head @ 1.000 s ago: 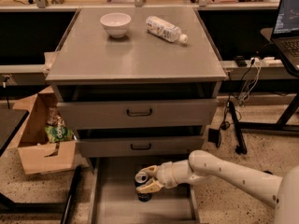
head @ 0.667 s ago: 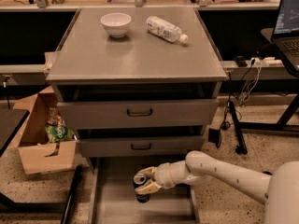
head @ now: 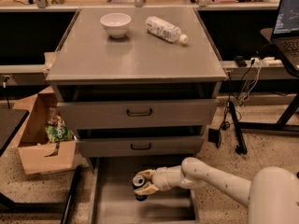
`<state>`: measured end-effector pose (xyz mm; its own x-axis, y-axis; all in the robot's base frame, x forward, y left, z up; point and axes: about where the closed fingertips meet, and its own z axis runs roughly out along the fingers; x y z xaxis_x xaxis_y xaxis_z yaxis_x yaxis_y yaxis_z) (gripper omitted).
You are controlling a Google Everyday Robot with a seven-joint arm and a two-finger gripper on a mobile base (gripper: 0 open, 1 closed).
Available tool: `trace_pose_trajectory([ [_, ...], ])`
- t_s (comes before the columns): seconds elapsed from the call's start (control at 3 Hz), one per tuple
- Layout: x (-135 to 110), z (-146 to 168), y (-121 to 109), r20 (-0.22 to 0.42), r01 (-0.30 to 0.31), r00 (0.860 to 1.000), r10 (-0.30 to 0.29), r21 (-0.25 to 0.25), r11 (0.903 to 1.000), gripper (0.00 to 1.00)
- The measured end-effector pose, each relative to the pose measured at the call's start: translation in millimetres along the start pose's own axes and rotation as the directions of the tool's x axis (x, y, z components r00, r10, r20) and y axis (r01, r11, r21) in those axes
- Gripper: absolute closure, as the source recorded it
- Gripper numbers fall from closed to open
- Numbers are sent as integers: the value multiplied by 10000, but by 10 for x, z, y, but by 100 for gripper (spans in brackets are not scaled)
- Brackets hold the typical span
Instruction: Place pepsi can into bottom drawer
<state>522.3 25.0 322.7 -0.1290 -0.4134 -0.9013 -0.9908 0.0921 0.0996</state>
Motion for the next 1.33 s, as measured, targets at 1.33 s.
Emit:
trace_pose_trajectory([
  [1.33,884,593,-294,1153,-132,9932,138,-59,9999,100],
])
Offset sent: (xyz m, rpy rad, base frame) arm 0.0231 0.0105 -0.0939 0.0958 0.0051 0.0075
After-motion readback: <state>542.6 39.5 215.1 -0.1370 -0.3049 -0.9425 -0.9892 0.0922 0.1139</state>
